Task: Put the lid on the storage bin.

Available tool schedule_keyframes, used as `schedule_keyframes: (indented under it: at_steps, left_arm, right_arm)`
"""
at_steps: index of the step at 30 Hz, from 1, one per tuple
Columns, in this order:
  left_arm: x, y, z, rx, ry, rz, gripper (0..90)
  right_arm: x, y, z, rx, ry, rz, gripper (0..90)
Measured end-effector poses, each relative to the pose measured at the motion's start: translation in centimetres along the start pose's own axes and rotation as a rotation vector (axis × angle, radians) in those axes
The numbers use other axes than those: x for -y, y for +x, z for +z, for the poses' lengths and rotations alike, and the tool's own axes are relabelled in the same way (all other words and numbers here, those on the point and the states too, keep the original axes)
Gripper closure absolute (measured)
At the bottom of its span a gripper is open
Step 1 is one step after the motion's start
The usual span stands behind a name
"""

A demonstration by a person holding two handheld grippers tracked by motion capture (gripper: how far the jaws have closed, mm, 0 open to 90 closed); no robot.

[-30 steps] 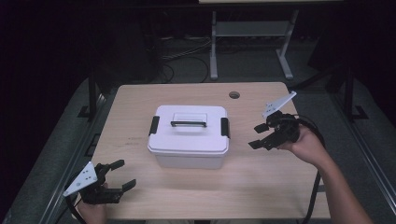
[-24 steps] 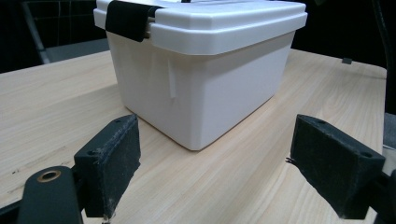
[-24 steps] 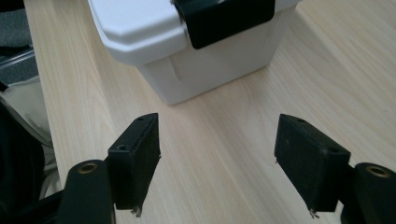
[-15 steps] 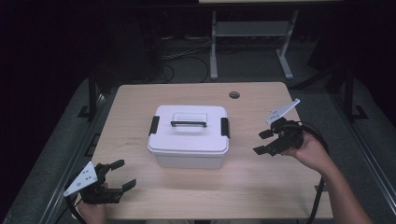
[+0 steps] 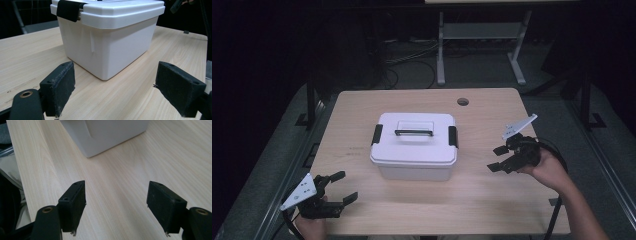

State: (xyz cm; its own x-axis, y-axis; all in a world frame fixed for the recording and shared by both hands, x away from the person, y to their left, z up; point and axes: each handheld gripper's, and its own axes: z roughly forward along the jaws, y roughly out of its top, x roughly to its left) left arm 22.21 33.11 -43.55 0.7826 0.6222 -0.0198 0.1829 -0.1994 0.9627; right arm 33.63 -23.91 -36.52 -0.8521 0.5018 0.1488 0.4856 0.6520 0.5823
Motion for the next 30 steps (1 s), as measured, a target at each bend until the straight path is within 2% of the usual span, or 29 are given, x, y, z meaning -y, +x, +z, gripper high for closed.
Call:
schedule_keyframes:
  at_steps: [30]
  left_arm:
    - [0.0, -0.1, 0.1, -0.001, 0.005, 0.001, 15.7]
  right_arm:
    - [4.8, -0.4, 0.8, -0.012, -0.008, 0.07, 30.9]
